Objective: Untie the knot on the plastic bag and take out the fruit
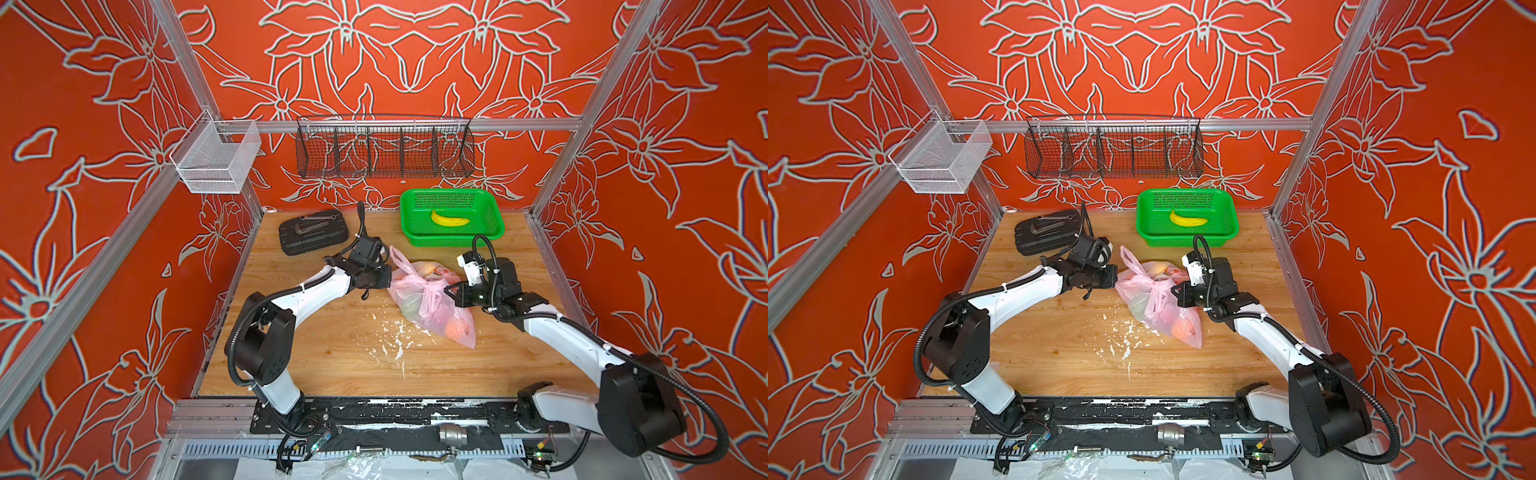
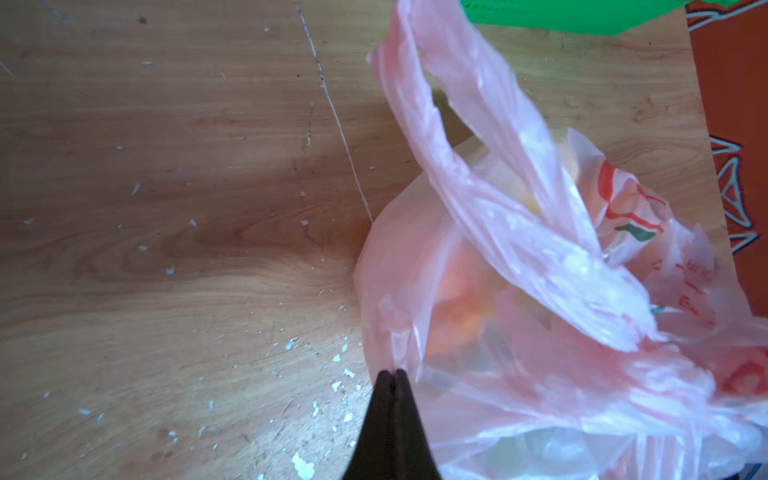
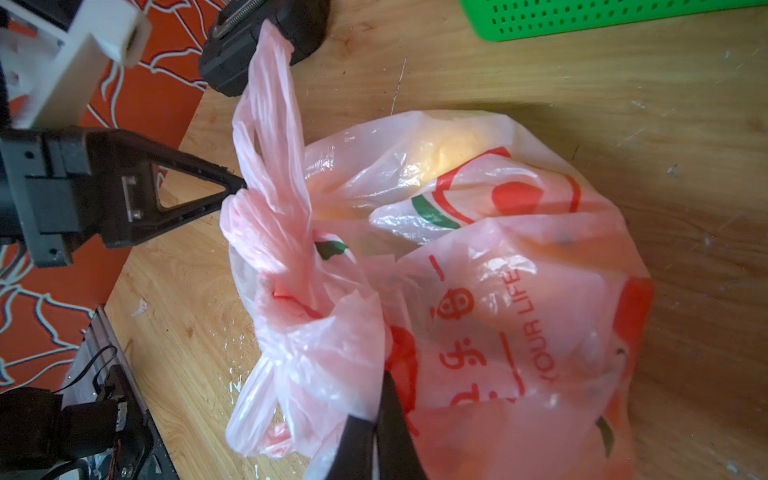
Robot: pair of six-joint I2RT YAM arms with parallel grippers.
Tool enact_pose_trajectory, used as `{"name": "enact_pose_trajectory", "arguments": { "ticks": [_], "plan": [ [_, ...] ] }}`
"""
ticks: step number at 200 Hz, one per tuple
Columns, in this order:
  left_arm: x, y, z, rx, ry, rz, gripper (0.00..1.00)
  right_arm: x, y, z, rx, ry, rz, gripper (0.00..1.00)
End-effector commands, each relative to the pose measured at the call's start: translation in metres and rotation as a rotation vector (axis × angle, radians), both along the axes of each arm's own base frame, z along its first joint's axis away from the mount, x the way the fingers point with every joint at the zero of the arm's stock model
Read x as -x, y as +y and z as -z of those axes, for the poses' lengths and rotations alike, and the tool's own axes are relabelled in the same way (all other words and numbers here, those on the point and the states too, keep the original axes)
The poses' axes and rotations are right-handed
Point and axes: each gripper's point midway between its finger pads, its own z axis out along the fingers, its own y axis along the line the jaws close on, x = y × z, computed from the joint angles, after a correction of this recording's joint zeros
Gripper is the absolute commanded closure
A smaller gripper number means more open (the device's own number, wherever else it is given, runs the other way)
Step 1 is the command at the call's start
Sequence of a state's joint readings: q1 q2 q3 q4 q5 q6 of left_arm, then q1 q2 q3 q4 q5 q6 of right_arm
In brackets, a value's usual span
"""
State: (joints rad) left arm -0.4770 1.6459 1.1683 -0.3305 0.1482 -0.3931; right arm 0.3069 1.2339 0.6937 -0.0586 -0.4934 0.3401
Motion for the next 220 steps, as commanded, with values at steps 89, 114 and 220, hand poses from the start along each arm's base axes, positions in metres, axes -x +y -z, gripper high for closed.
{"name": "enact_pose_trajectory", "arguments": {
  "ticks": [89, 114, 220],
  "plan": [
    [0.009, -0.062, -0.072, -0.213, -0.503, 0.513, 0.32, 0.001, 0.018, -0.030, -0.128, -0.036, -0.097, 1.00],
    [-0.001, -0.064, -0.056, -0.300, -0.490, 0.549, 0.31, 0.004, 0.019, -0.033, -0.121, -0.036, -0.112, 1.00],
    [-0.014, -0.066, -0.048, -0.242, -0.428, 0.490, 0.92, -0.001, 0.007, -0.030, -0.071, -0.037, -0.038, 1.00]
  ]
}}
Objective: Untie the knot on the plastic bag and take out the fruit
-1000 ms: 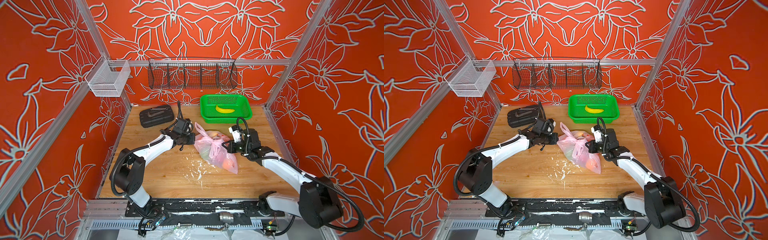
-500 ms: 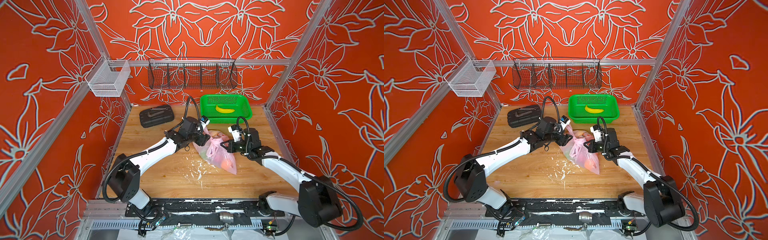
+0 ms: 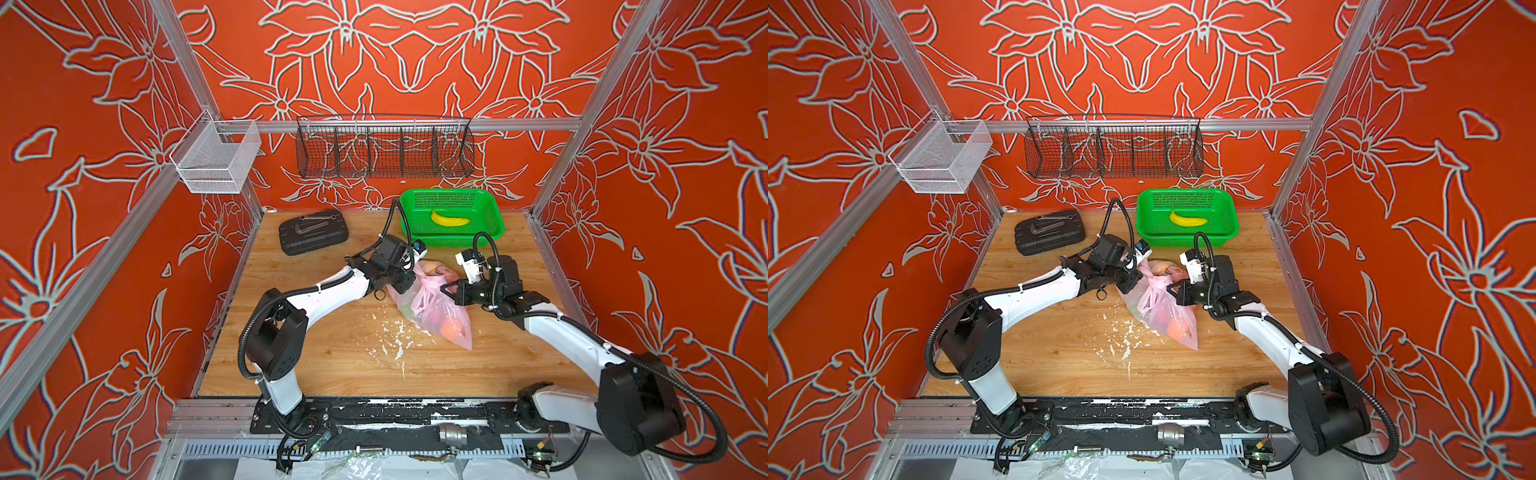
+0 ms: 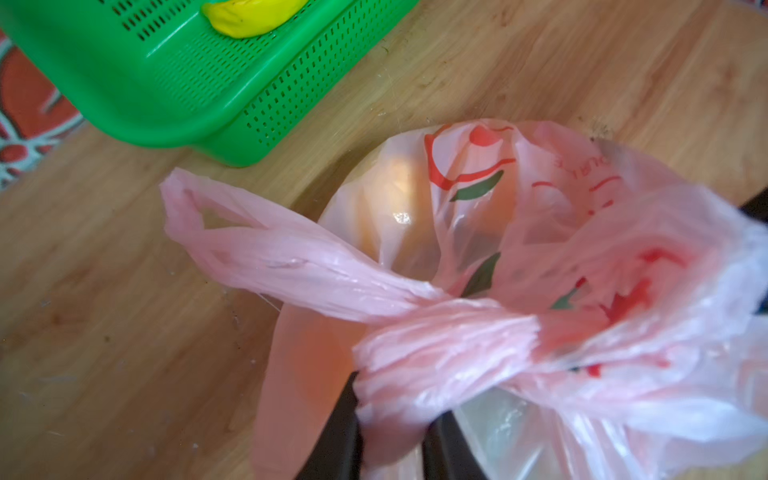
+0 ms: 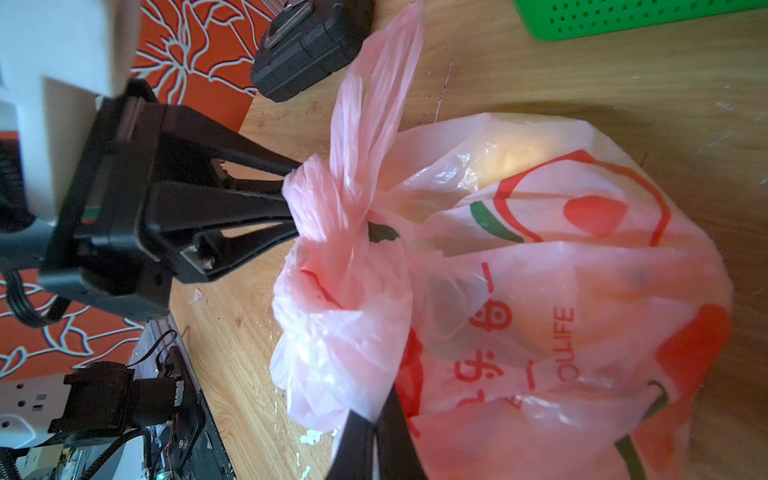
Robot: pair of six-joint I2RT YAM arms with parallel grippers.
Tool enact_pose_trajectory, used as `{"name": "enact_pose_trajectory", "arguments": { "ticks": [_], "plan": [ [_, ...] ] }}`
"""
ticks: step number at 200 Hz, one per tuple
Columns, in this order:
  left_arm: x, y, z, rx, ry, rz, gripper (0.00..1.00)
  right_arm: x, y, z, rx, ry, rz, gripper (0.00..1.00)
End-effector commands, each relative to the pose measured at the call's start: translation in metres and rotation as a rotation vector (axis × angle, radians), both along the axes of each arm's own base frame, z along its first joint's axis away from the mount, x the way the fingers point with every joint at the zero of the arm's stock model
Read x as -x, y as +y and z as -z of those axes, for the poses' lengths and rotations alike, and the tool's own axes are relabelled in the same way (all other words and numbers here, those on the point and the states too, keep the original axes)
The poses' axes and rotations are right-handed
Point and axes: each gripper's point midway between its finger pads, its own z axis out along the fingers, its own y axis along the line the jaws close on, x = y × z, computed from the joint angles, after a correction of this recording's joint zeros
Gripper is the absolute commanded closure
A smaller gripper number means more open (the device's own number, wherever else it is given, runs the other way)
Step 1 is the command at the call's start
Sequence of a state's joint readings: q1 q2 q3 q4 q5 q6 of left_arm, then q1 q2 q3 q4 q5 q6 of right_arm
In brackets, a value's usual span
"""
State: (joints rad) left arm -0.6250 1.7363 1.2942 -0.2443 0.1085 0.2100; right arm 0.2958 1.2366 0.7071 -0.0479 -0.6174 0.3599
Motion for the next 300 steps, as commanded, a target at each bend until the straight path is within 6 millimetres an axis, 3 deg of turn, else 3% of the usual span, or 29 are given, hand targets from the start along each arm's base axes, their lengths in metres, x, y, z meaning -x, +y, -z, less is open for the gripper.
{"name": "enact_pose_trajectory", "arguments": {
  "ticks": [1, 8, 41, 60, 84, 110, 139, 153, 178, 208, 232, 256, 277, 300],
  "plan": [
    [-0.008, 0.010, -0.023, 0.049, -0.031, -0.064, 0.93, -0.008, -0.007, -0.016, 0.022, -0.053, 0.044, 1.00],
    [-0.013, 0.017, -0.028, 0.073, -0.029, -0.108, 1.00, -0.010, -0.013, -0.014, 0.043, -0.054, 0.076, 1.00],
    [-0.030, 0.071, -0.045, 0.224, 0.056, -0.329, 1.00, -0.016, -0.064, 0.001, 0.154, -0.078, 0.332, 0.99],
    [-0.030, 0.087, -0.051, 0.340, 0.130, -0.360, 1.00, -0.011, -0.077, 0.013, 0.162, -0.072, 0.404, 0.81],
    [-0.022, 0.078, -0.058, 0.385, 0.166, -0.297, 1.00, -0.008, -0.073, 0.012, 0.136, -0.087, 0.382, 0.61],
    [-0.020, 0.074, -0.060, 0.407, 0.189, -0.285, 1.00, -0.010, -0.057, -0.026, 0.137, -0.230, 0.285, 0.49],
    [-0.017, 0.071, -0.062, 0.419, 0.208, -0.273, 1.00, -0.002, -0.012, -0.068, 0.334, -0.598, 0.060, 0.42],
    [-0.017, 0.070, -0.062, 0.422, 0.211, -0.270, 1.00, 0.000, 0.010, -0.073, 0.393, -0.707, -0.079, 0.42],
    [-0.015, 0.070, -0.061, 0.417, 0.217, -0.269, 1.00, -0.001, 0.044, -0.062, 0.585, -0.871, -0.353, 0.38],
    [-0.013, 0.068, -0.062, 0.418, 0.225, -0.260, 1.00, -0.023, 0.071, -0.053, 0.756, -0.955, -0.514, 0.37],
    [-0.012, 0.068, -0.064, 0.417, 0.221, -0.264, 1.00, -0.050, 0.085, -0.052, 0.778, -0.984, -0.473, 0.36],
    [-0.011, 0.069, -0.063, 0.415, 0.224, -0.269, 1.00, -0.073, 0.093, -0.035, 0.810, -0.972, -0.446, 0.39],
    [-0.012, 0.073, -0.064, 0.407, 0.219, -0.292, 1.00, -0.088, 0.088, -0.027, 0.848, -0.910, -0.381, 0.57],
    [-0.015, 0.086, -0.063, 0.392, 0.214, -0.367, 1.00, -0.089, 0.078, -0.041, 0.812, -0.928, -0.276, 0.84]
  ]
}}
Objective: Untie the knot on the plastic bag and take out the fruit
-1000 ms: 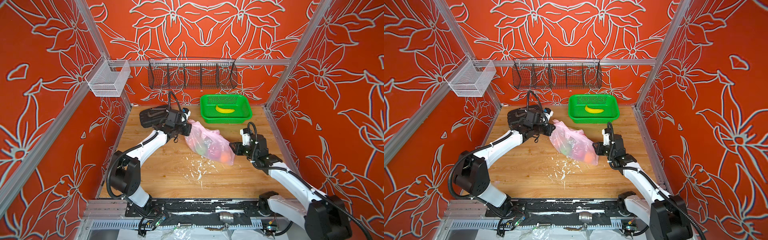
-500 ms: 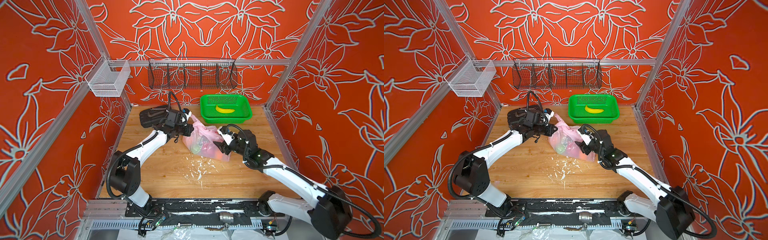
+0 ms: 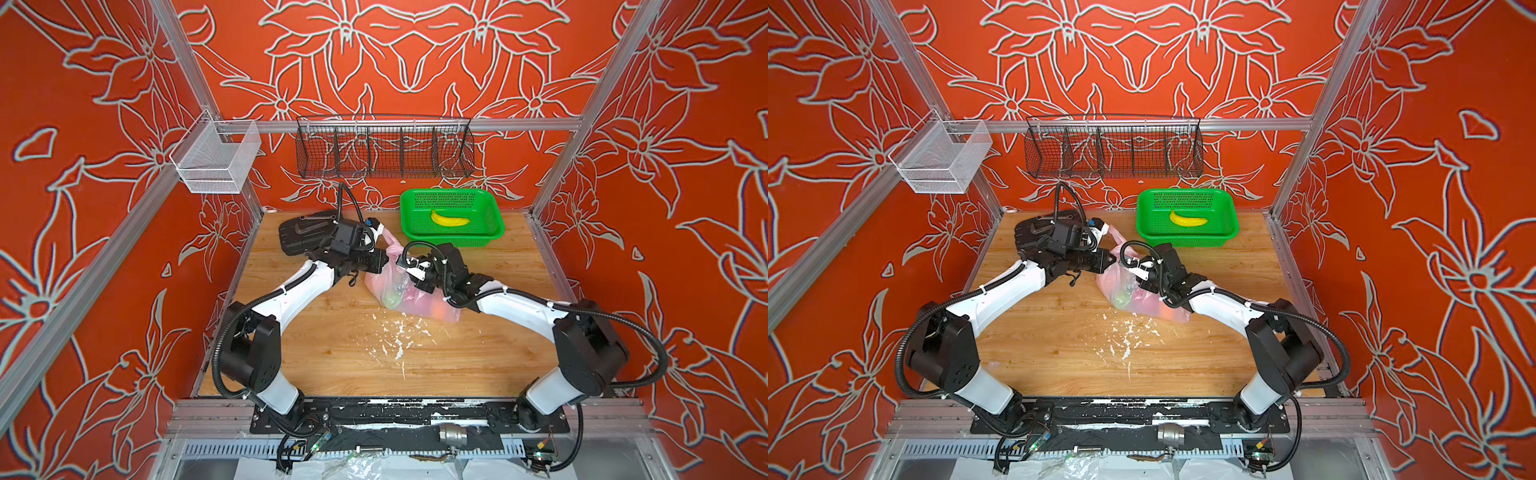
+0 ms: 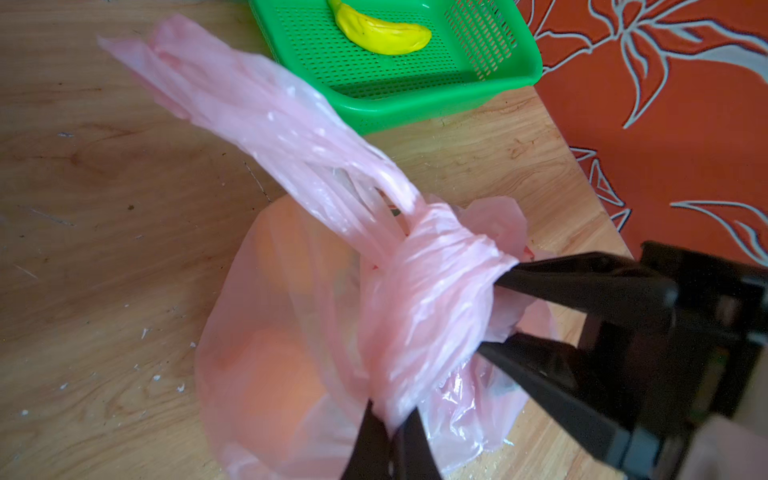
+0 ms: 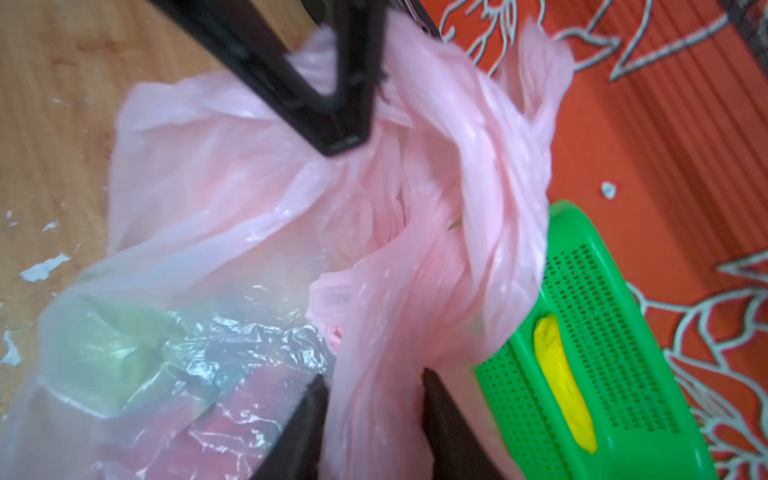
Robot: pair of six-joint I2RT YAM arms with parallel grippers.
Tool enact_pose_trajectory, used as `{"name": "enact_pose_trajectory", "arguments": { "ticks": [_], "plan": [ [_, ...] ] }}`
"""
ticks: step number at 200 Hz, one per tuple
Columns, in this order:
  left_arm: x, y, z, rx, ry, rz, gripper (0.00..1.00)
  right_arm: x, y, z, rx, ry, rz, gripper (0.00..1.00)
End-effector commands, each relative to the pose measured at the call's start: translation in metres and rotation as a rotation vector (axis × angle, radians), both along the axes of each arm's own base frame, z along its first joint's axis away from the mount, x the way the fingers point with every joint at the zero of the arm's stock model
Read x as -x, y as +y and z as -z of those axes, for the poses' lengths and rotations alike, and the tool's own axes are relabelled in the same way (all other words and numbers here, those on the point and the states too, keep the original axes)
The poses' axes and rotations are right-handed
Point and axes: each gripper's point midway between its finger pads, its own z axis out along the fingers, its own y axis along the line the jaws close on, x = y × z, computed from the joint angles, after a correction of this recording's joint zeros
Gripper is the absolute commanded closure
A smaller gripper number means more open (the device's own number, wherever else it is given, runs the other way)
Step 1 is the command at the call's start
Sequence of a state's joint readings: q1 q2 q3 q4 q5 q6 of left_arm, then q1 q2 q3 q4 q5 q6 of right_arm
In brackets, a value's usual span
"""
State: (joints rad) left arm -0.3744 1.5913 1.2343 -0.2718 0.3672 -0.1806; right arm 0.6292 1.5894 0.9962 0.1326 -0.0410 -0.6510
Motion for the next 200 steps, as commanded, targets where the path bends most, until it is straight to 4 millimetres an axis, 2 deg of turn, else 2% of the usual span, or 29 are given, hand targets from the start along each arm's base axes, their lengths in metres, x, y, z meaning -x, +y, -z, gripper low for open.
{"name": "enact_pose_trajectory", "arguments": {
  "ticks": [1, 7, 22, 43, 57, 71, 93, 116, 156, 180, 200],
  "plan": [
    [0.000, 0.011, -0.021, -0.002, -0.026, -0.060, 1.00, -0.012, -0.009, -0.035, -0.083, -0.109, 0.079, 0.85],
    [-0.001, 0.016, -0.022, 0.008, -0.022, -0.085, 1.00, -0.010, -0.015, -0.040, -0.114, -0.116, 0.094, 0.91],
    [-0.005, 0.039, -0.021, 0.086, 0.004, -0.175, 1.00, -0.003, -0.028, -0.049, -0.196, -0.111, 0.116, 0.97],
    [-0.008, 0.083, -0.012, 0.189, 0.052, -0.319, 1.00, 0.009, -0.057, -0.061, -0.376, -0.106, 0.161, 1.00],
    [-0.004, 0.092, -0.009, 0.184, 0.049, -0.336, 0.93, 0.018, -0.072, -0.061, -0.451, -0.092, 0.170, 1.00],
    [0.002, 0.085, -0.017, 0.199, 0.023, -0.277, 0.79, 0.026, -0.075, -0.062, -0.482, -0.093, 0.163, 1.00],
    [0.010, 0.073, -0.042, 0.230, -0.056, -0.183, 0.44, 0.037, -0.070, -0.066, -0.531, -0.068, 0.122, 1.00],
    [0.019, 0.061, -0.065, 0.143, -0.201, -0.100, 0.27, 0.044, -0.063, -0.076, -0.597, -0.054, 0.073, 1.00],
    [0.034, 0.037, -0.093, -0.041, -0.379, -0.022, 0.09, 0.050, -0.059, -0.092, -0.681, -0.035, 0.051, 1.00],
    [0.043, 0.023, -0.122, -0.037, -0.421, -0.074, 0.08, 0.048, -0.062, -0.095, -0.721, -0.019, 0.086, 0.99],
    [0.056, 0.014, -0.121, -0.004, -0.383, -0.217, 0.09, 0.043, -0.066, -0.098, -0.754, -0.011, 0.127, 0.99]
  ]
}}
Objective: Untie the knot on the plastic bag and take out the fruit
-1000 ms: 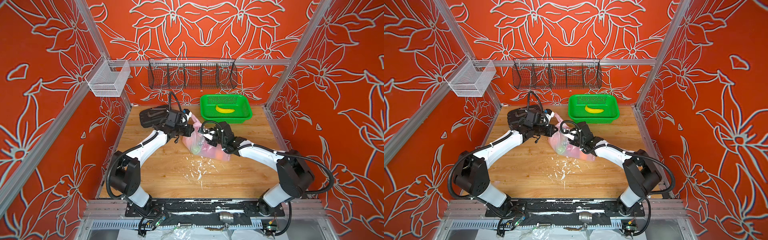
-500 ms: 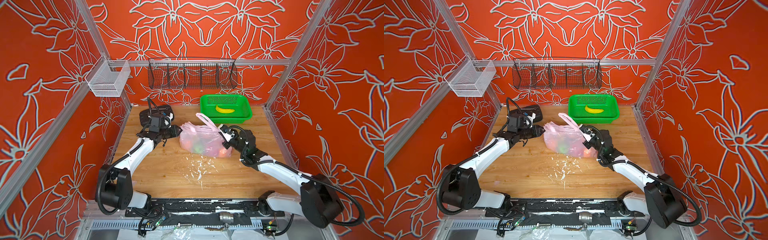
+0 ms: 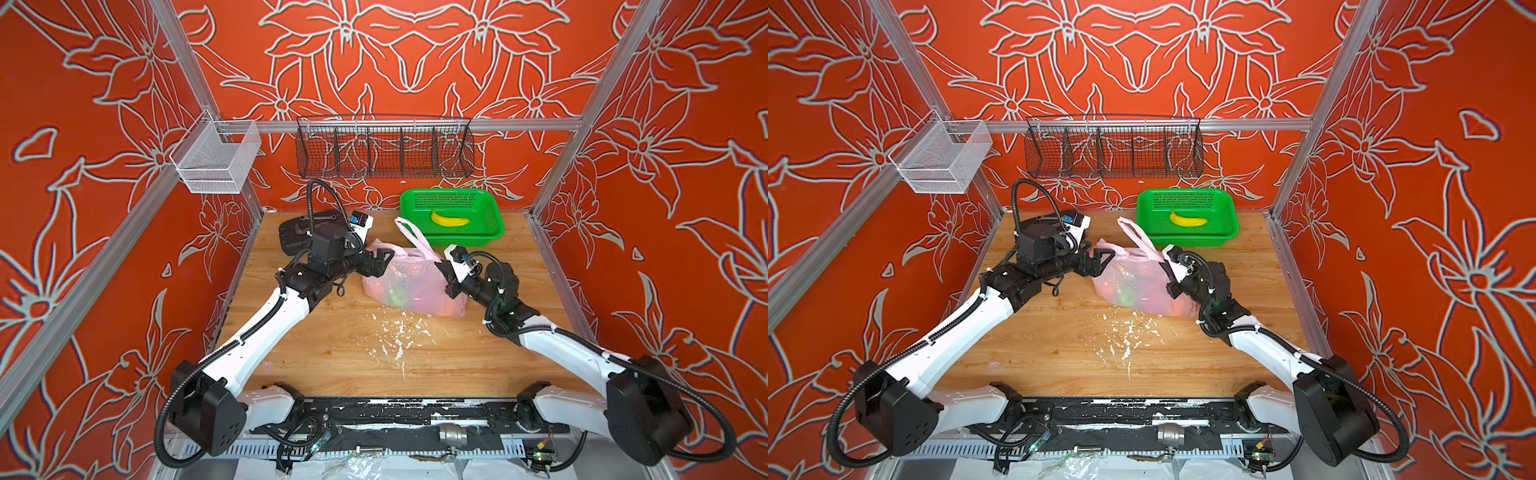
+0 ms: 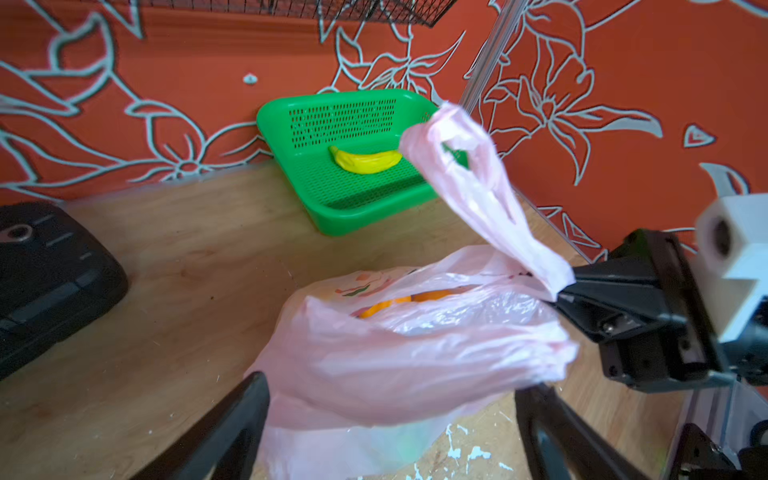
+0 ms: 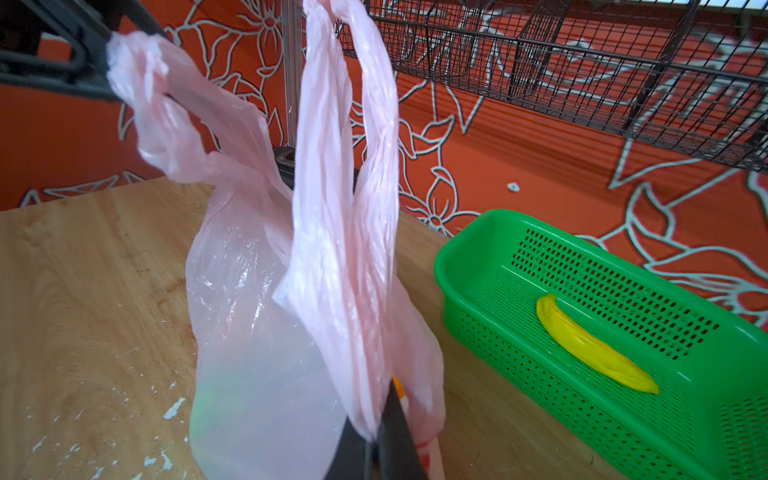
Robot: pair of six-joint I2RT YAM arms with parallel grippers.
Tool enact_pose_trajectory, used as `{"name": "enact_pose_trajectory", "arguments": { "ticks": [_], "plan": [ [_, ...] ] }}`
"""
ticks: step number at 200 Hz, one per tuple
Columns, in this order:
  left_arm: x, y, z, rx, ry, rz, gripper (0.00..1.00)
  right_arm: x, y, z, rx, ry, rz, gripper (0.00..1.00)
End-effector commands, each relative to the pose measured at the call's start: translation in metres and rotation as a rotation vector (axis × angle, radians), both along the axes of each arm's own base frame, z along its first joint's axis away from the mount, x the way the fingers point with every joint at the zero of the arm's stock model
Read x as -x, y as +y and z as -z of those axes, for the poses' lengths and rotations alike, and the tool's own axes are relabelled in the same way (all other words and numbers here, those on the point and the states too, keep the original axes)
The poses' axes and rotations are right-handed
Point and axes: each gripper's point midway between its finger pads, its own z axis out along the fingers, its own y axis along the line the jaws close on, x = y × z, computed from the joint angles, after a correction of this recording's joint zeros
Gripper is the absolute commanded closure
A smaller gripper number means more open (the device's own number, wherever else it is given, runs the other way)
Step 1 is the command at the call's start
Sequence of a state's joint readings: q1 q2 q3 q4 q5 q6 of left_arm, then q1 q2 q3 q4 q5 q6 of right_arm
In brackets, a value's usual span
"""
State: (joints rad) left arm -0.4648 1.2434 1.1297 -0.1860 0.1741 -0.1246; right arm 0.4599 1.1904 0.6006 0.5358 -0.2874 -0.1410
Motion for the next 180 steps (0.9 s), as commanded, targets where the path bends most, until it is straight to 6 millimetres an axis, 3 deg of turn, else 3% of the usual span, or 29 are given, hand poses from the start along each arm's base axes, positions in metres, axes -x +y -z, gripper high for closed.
{"name": "enact_pose_trajectory", "arguments": {
  "ticks": [1, 23, 43, 59, 73, 112, 151, 180],
  "plan": [
    [0.011, 0.002, -0.010, 0.027, -0.005, -0.174, 0.09, 0.000, -0.003, -0.022, -0.099, -0.013, 0.024, 0.99],
    [0.028, -0.010, 0.007, 0.262, 0.148, -0.220, 0.12, -0.002, -0.002, -0.023, -0.112, -0.005, 0.024, 0.98],
    [0.031, -0.008, 0.026, 0.430, 0.286, -0.307, 0.17, -0.002, 0.000, -0.021, -0.115, 0.006, 0.017, 0.98],
    [0.027, -0.007, 0.033, 0.379, 0.292, -0.330, 0.14, 0.000, 0.000, -0.021, -0.124, 0.012, 0.014, 0.98],
    [0.024, -0.011, 0.029, 0.310, 0.282, -0.303, 0.00, 0.002, 0.001, -0.023, -0.128, 0.010, 0.007, 0.98],
    [0.007, -0.022, 0.027, 0.213, 0.308, -0.307, 0.03, 0.006, -0.001, -0.018, -0.122, 0.029, 0.006, 0.98],
    [-0.009, -0.052, 0.032, 0.228, 0.349, -0.233, 0.03, 0.009, 0.003, -0.017, -0.126, 0.042, -0.018, 0.98],
    [-0.019, -0.053, 0.039, 0.192, 0.350, -0.256, 0.01, 0.011, 0.003, -0.016, -0.123, 0.045, -0.027, 0.98]
  ]
}}
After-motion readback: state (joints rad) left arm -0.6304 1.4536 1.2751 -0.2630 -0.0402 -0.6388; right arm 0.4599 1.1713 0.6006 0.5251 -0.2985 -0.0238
